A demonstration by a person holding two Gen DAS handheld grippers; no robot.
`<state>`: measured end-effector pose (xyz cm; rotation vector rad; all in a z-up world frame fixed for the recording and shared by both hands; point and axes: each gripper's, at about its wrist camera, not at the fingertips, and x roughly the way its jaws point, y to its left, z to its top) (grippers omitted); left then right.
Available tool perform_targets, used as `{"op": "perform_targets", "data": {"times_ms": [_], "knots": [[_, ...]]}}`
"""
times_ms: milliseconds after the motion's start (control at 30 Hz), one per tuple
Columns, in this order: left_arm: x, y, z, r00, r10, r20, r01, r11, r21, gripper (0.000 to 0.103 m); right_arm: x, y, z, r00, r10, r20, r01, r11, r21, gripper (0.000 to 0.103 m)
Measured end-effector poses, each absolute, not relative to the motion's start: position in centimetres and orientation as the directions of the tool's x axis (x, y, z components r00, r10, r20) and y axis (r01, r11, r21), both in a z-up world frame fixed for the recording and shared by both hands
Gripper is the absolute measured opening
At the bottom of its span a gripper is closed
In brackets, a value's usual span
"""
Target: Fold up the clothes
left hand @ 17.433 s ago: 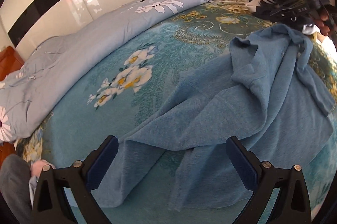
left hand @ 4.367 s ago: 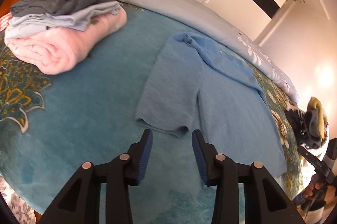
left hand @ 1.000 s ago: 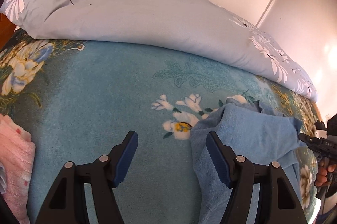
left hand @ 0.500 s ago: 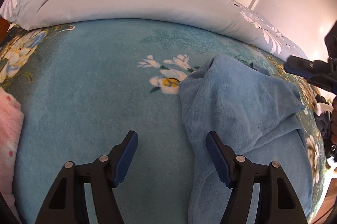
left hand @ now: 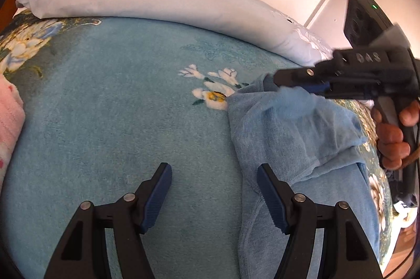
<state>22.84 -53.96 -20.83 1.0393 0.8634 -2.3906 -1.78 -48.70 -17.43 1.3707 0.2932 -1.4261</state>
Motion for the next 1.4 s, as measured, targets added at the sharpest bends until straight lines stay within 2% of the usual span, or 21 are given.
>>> {"op": "perform_targets", "data": {"times_ms": [233, 367, 800, 833, 867, 1133, 1300, 1333, 1400], "knots": [[22.9, -53.4, -20.9, -0.644, -0.113, -0.757, 0.563, -0.740, -0.368, 0.071, 1.0, -45.8, -17.5, 0.250, -0.443, -0.861, 0.832, -0.357, 0.426, 0.023], [22.5, -53.2, -21.0, -0.633, -0.132, -0.763, 0.559, -0.759, -0.332, 0.073, 0.0, -46.4, -16.3, 0.257, -0.509, -0.821, 0.810, -0.350, 0.471, 0.023], [23.6, -54.3, -20.8, -0.681, -0.087, -0.727, 0.546, -0.722, -0.425, 0.073, -2.1, -51.5, -19.2, 0.276, -0.460, -0.844, 0.761, -0.432, 0.484, 0.023], [23.8, -54.4, -20.7, -0.683, -0.089, -0.725, 0.547, -0.721, -0.426, 0.073, -2.0, -51.8, -19.2, 0.285, -0.463, -0.839, 0.761, -0.423, 0.492, 0.021], [24.0, -54.5, -20.5, -0.687, -0.093, -0.720, 0.548, -0.718, -0.430, 0.073, -1.8, -52.2, -19.0, 0.271, -0.464, -0.843, 0.771, -0.419, 0.479, 0.007], [25.1, -55.4, -20.2, -0.706, -0.102, -0.700, 0.558, -0.689, -0.462, 0.073, -2.4, -55.6, -19.4, 0.195, -0.412, -0.890, 0.759, -0.512, 0.403, 0.007], [24.7, -55.4, -20.6, -0.704, -0.086, -0.705, 0.553, -0.689, -0.468, 0.074, -1.5, -57.5, -19.5, 0.164, -0.341, -0.926, 0.815, -0.482, 0.322, 0.014], [24.6, -55.4, -20.7, -0.706, -0.081, -0.704, 0.551, -0.687, -0.474, 0.073, -1.2, -57.6, -18.9, 0.167, -0.345, -0.923, 0.829, -0.458, 0.321, 0.018], [24.7, -55.4, -20.7, -0.710, -0.077, -0.700, 0.549, -0.684, -0.481, 0.073, -1.0, -57.3, -17.4, 0.181, -0.377, -0.908, 0.846, -0.411, 0.339, 0.019]]}}
